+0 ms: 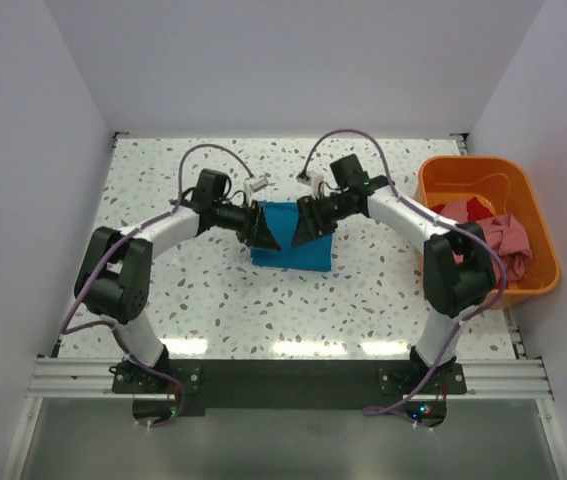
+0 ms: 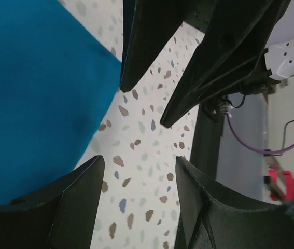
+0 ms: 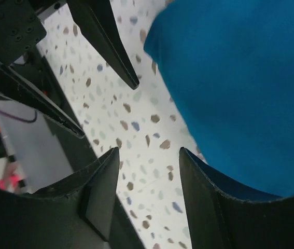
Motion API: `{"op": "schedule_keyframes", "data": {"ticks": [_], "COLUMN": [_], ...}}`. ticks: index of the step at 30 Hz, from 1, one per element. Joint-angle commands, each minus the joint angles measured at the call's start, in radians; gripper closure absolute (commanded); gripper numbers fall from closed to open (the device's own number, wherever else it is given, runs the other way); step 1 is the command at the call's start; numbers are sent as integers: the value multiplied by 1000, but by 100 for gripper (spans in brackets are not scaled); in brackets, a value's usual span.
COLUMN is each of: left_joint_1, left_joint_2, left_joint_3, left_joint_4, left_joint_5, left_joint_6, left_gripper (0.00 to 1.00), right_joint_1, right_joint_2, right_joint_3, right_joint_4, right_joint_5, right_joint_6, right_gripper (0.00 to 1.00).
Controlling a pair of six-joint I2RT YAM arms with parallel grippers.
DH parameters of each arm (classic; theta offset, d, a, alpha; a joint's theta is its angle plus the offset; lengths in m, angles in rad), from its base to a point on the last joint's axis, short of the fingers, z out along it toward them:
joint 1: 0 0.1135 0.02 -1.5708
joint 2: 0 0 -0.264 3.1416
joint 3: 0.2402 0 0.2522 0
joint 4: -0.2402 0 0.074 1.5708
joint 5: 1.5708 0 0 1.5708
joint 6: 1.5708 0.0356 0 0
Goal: Fold and stack the t-shirts
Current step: Fold the tshirt
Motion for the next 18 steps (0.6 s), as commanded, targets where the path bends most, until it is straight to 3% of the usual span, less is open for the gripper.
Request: {"op": "schedule_keyframes", "data": {"ticks": [1,8,12,15,18], "left_joint_1": [-10,41,94,119,140], "left_joint_2": [36,233,309,297,171], "left_joint_3": [-73,-125,-139,-151,-137], "left_joint_4": [178,457,507,513,451], "left_joint_5": [66,32,30,47,55], "left_joint_6": [-239,-466,-557,-568,-492], "left_gripper": [38,39,39,38,36], "right_joint_1": [3,-68,-118,-138,-140], "right_joint_2": [58,240,310,313,255], "right_joint_3": [-91,-114,-80,-48,3], "right_joint_4": [38,59,-4,-46,-73], "right_joint_5": [-107,-63,-15,28,45], "right_joint_6": [136,109,17,-23,-30], "right_gripper": [47,48,50,50,50]}}
